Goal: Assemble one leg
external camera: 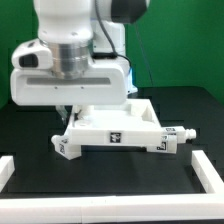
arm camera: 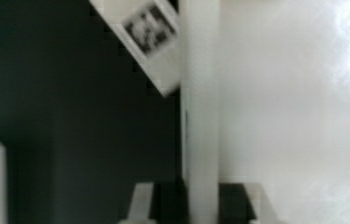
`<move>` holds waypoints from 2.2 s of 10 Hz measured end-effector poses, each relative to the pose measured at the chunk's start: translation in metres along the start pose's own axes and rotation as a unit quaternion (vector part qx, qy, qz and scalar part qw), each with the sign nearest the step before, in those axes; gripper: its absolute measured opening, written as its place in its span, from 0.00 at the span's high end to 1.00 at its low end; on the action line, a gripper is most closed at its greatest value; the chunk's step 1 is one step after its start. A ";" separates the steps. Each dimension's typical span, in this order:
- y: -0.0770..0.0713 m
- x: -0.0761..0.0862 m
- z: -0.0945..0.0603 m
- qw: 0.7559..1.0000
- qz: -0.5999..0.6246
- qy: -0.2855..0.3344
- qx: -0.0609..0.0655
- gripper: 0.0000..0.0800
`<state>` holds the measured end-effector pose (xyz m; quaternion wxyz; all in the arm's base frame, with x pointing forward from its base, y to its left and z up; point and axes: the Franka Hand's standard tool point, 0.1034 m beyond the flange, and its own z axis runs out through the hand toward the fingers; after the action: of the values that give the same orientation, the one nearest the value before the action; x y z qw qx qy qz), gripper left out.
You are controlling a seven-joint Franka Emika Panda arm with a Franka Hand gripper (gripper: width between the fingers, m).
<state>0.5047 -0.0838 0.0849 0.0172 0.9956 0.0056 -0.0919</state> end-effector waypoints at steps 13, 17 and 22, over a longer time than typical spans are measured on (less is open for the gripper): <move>-0.019 0.073 0.009 1.000 -0.012 -0.003 -0.008 0.93; -0.025 0.081 0.031 1.000 -0.011 -0.006 -0.012 0.93; -0.061 0.102 0.051 1.000 -0.011 0.021 -0.009 0.93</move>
Offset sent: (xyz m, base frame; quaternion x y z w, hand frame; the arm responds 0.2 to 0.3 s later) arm 0.0000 0.0000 0.0000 0.0000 0.0000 0.0000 1.0000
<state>0.5944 -0.0241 0.0140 0.0252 0.9970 0.0182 -0.0711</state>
